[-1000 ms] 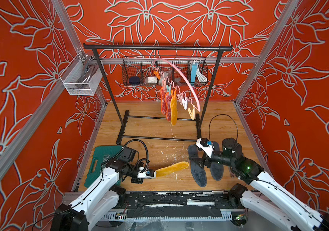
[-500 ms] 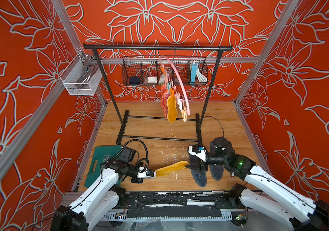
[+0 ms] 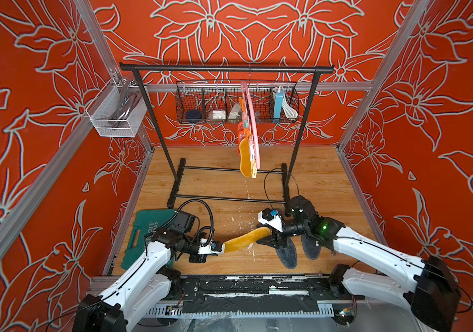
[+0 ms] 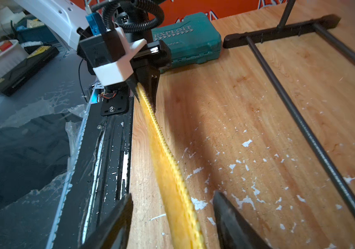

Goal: Take the shoe insoles off the hanger
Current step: Place the insole at the center of the board.

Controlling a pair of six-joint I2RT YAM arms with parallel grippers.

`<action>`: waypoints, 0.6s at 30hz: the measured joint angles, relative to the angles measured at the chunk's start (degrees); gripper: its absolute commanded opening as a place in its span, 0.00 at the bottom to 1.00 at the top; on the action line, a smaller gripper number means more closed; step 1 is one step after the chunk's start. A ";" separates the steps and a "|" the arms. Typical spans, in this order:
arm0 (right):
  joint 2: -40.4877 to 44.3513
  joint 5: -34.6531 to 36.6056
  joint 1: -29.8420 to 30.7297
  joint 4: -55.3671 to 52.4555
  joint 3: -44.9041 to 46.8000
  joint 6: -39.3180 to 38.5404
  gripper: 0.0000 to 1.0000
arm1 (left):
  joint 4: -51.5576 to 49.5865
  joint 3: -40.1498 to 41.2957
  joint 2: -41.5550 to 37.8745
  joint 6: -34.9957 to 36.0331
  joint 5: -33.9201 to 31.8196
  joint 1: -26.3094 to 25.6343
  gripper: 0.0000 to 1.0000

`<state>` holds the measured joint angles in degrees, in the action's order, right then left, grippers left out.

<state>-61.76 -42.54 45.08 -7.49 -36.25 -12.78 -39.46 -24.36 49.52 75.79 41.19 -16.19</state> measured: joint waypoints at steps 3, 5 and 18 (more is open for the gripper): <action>-0.15 -0.07 0.00 0.20 0.00 -0.17 0.05 | 0.09 -0.02 0.37 -0.50 0.07 -0.02 0.00; -0.13 0.02 0.00 -0.04 -0.09 -0.33 0.00 | 0.11 -0.04 0.46 -1.22 0.04 0.00 0.00; 0.00 4.07 0.00 -15.47 -8.72 -8.98 0.00 | 4.31 -1.90 1.38 -10.03 -3.08 0.00 0.70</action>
<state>-61.76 -38.48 45.08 -22.96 -44.97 -21.76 -35.16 -26.26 50.89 65.76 38.11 -16.19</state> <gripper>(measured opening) 0.055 0.682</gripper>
